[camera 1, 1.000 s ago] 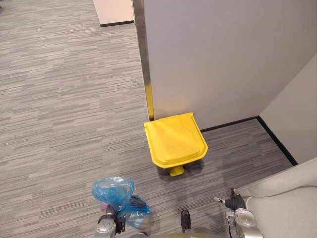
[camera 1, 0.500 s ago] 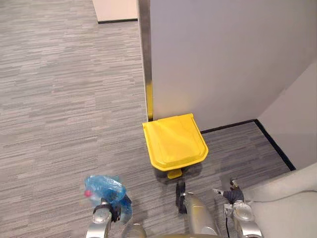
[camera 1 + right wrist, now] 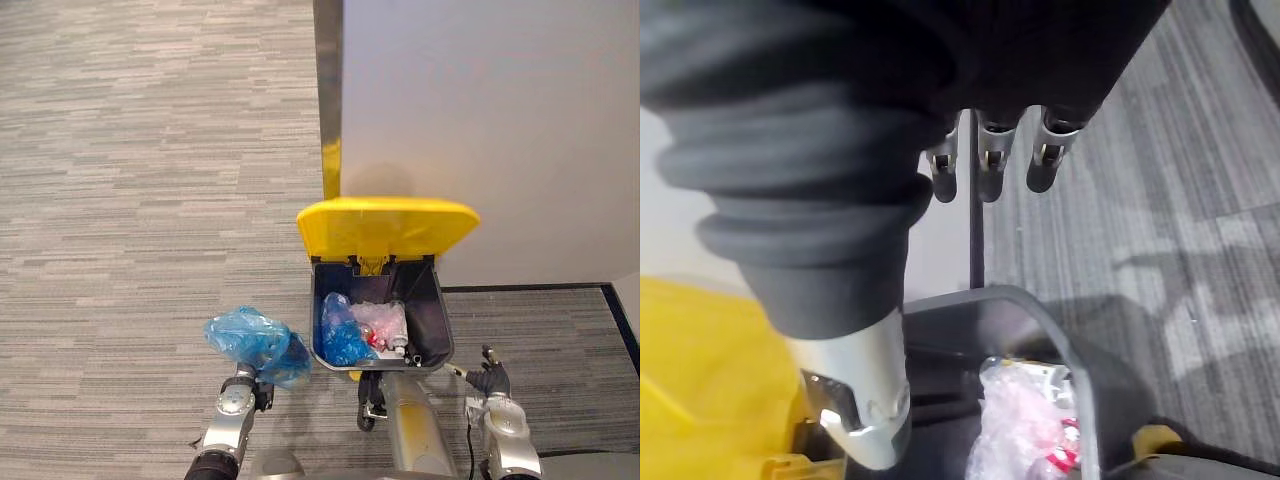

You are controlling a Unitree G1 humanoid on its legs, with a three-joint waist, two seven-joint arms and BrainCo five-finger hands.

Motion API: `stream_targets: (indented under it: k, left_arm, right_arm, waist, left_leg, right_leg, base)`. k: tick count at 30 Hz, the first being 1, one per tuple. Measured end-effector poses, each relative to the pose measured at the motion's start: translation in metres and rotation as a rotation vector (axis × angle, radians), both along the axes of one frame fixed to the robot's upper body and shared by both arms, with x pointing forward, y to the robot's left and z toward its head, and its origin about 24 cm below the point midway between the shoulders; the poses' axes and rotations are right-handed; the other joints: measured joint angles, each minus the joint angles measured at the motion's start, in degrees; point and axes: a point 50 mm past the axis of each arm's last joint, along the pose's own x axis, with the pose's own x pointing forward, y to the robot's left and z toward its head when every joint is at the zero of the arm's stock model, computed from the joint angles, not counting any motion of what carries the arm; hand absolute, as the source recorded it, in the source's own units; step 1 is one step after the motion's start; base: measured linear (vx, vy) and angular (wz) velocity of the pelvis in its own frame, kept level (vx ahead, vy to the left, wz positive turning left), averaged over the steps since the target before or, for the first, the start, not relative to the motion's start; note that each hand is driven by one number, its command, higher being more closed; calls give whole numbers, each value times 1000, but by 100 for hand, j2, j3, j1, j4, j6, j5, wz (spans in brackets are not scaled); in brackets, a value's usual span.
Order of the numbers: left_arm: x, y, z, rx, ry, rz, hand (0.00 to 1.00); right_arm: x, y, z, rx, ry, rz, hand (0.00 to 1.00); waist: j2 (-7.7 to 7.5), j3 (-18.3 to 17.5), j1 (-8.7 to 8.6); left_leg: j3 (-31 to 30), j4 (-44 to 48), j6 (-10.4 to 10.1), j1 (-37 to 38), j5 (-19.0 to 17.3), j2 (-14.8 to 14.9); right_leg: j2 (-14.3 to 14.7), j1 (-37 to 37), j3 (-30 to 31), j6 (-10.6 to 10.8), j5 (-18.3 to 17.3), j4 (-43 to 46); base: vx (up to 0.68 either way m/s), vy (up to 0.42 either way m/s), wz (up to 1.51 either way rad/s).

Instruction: Gather rubbish on tea table into small bin, then transfer packed bag to large trash can.

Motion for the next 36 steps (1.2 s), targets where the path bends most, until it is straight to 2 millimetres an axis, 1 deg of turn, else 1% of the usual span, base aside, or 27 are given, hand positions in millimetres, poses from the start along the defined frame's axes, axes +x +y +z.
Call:
stream_targets:
  k: [2, 4, 5, 7, 8, 10, 12, 13, 14, 16, 18, 21, 22, 23, 24, 25, 26, 27, 28, 29, 30, 31, 32, 33, 34, 35, 36]
  left_arm:
    - [-3, 1, -2, 0, 7, 5, 100]
    - [-5, 4, -3, 6, 14, 11, 100]
    - [-5, 5, -3, 11, 14, 11, 100]
    - [-10, 7, -5, 13, 28, 15, 100]
    - [-11, 6, -6, 11, 30, 14, 100]
    - [-9, 5, -5, 9, 22, 18, 100]
    - [-9, 6, -4, 13, 20, 23, 100]
    - [-9, 6, -4, 15, 18, 26, 100]
    - [-6, 3, -2, 12, 6, 29, 100]
    - [-3, 0, -1, 4, -4, 28, 100]
    - [-1, 0, 1, -2, -17, 35, 100]
    - [1, 2, 3, -15, -40, 57, 100]
    - [3, 3, 4, -16, -44, 63, 100]
    - [4, 3, 5, -17, -47, 63, 100]
    - [5, 4, 5, -23, -49, 69, 100]
    - [7, 5, 7, -22, -58, 69, 100]
    - [10, 6, 9, -21, -70, 69, 100]
    - [13, 9, 12, -15, -83, 69, 100]
    - [16, 15, 15, 0, -95, 72, 100]
    - [20, 19, 18, 14, -105, 71, 100]
    - [20, 20, 19, 16, -109, 71, 100]
    - [18, 21, 18, 16, -109, 73, 100]
    - [22, 16, 21, 3, -128, 58, 100]
    - [21, 16, 23, -2, -139, 68, 100]
    - [24, 17, 25, 0, -148, 70, 100]
    - [25, 19, 25, 7, -146, 67, 100]
    - [23, 19, 24, 5, -143, 68, 100]
  right_arm:
    - [1, 4, -3, 9, 9, 11, 0]
    - [6, 19, -5, 20, 21, 78, 0]
    - [9, 28, -6, 23, 23, 125, 0]
    - [17, 46, -3, 34, 10, 215, 0]
    - [22, 55, 0, 40, -8, 260, 0]
    - [37, 71, 13, 48, -75, 338, 0]
    - [55, 84, 27, 52, -139, 400, 0]
    - [67, 90, 37, 42, -182, 431, 0]
    - [84, 92, 55, 22, -255, 449, 0]
    - [105, 87, 79, -22, -334, 462, 0]
    - [122, 79, 99, -67, -388, 462, 0]
    - [147, 64, 133, -173, -458, 462, 0]
    - [156, 56, 144, -207, -461, 456, 0]
    - [161, 52, 149, -227, -465, 452, 0]
    - [168, 44, 163, -257, -483, 439, 0]
    - [171, 36, 174, -288, -502, 435, 0]
    - [174, 31, 185, -318, -522, 430, 0]
    - [176, 29, 192, -329, -537, 426, 0]
    - [180, 26, 201, -341, -554, 421, 0]
    - [182, 25, 204, -343, -551, 414, 0]
    - [184, 24, 206, -345, -553, 412, 0]
    - [188, 29, 219, -346, -590, 419, 0]
    - [189, 22, 231, -375, -617, 408, 0]
    - [190, 19, 232, -381, -613, 402, 0]
    - [193, 20, 240, -386, -624, 401, 0]
    - [197, 27, 244, -385, -626, 421, 0]
    - [198, 28, 243, -380, -621, 424, 0]
  waist:
    - [-1, -187, 12]
    - [-3, -284, 30]
    - [-11, -310, 32]
    - [-9, -331, 78]
    - [-7, -372, 151]
    - [28, -398, 201]
    - [38, -412, 212]
    - [5, -448, 212]
    - [-16, -451, 258]
    - [-5, -446, 336]
    - [-8, -439, 356]
    - [42, -393, 322]
    - [13, -374, 349]
    - [19, -370, 366]
    - [15, -347, 351]
    - [39, -286, 340]
    - [96, -240, 332]
    - [45, -161, 321]
    - [-41, -82, 320]
    - [-127, -44, 245]
    - [-156, -27, 224]
    - [-91, 14, 409]
    - [-5, 110, 344]
    - [-76, 93, 209]
    - [-83, 222, 208]
    - [-30, 251, 250]
    - [-15, 251, 241]
  left_leg:
    - [48, -265, -74, -39, 54, 16]
    - [106, -405, -122, -163, 75, 49]
    - [129, -442, -210, -246, 120, 56]
    - [161, -451, -217, -381, 123, 64]
    - [159, -454, -205, -485, 117, 64]
    - [31, -512, -182, -701, 109, 111]
    - [-95, -857, -126, -705, 144, 175]
    - [-200, -975, -155, -700, 163, 157]
    - [-262, -285, -168, -1001, 143, 43]
    - [-131, 467, -134, -1350, 95, -196]
    - [-163, 371, -151, -1434, 107, -141]
    - [-316, -231, -304, -1407, 189, -29]
    - [-412, -57, -328, -1527, 171, -70]
    - [-462, 233, -323, -1674, 157, -138]
    - [-429, 710, -203, -2002, 135, -242]
    - [-434, 685, -190, -2082, 136, -224]
    - [-496, 385, -140, -2015, -7, -141]
    - [-524, 277, -176, -2011, -16, -146]
    - [-637, -119, -191, -1975, -9, -154]
    - [-720, -234, -273, -1889, 14, -233]
    - [-827, 28, -331, -1973, -8, -287]
    - [-978, 807, -64, -2210, -117, -444]
    - [-867, 998, 45, -2080, -180, -479]
    - [-876, 834, -197, -1976, -326, -565]
    - [-895, 763, -309, -1903, -510, -514]
    - [-935, 780, -316, -2011, -505, -428]
    - [-885, 719, -321, -1982, -497, -448]
  right_leg:
    - [6, -175, -11, -30, 19, -2]
    - [14, -305, -37, -102, 79, -91]
    - [12, -363, -49, -54, 133, -156]
    - [9, -458, -61, -28, 245, -224]
    - [10, -542, -57, 26, 295, -257]
    - [26, -675, -109, 147, 391, -350]
    - [119, -711, -154, 146, 406, -471]
    - [120, -774, -196, 126, 400, -557]
    - [99, -853, -234, -1, 477, -652]
    - [103, -953, -268, -87, 574, -682]
    - [100, -975, -357, -81, 583, -688]
    - [170, -995, -463, -46, 610, -901]
    - [184, -998, -511, -36, 616, -1084]
    - [185, -1005, -535, 3, 646, -1179]
    - [184, -1030, -525, 113, 740, -1317]
    - [212, -1031, -504, 117, 785, -1345]
    - [247, -1064, -508, 176, 821, -1375]
    - [252, -1072, -462, 187, 827, -1431]
    - [323, -1083, -395, 137, 867, -1601]
    - [350, -1059, -343, 55, 1011, -1774]
    - [361, -1035, -371, -12, 1063, -1868]
    - [360, -1159, -507, 515, 904, -1679]
    - [209, -1703, 276, -90, 803, 357]
    - [49, -1422, 1052, 65, 692, 151]
    - [-77, -1479, 915, 107, 620, 165]
    - [-49, -1495, 708, 98, 820, -188]
    - [-31, -1444, 578, 9, 1118, -435]
  base:
    - [42, -109, 4]
    - [-26, -96, 9]
    - [-88, -92, 10]
    - [-113, -78, 5]
    - [-115, -74, 2]
    - [-101, -98, 16]
    - [-42, -168, 31]
    - [-14, -208, 25]
    - [-14, -155, 9]
    - [-46, -96, 8]
    - [-48, -92, 18]
    - [-79, -126, 28]
    - [-105, -62, 10]
    - [-140, -15, 4]
    - [-202, -29, 10]
    - [-182, -50, 20]
    - [-141, -76, 22]
    - [-145, -139, 31]
    - [-148, -182, 48]
    - [-139, -184, 50]
    - [-99, -145, 8]
    - [-1, -93, -10]
    - [63, -60, 13]
    - [138, -114, 48]
    - [55, -111, 16]
    - [11, -104, -30]
    - [-26, 10, -40]
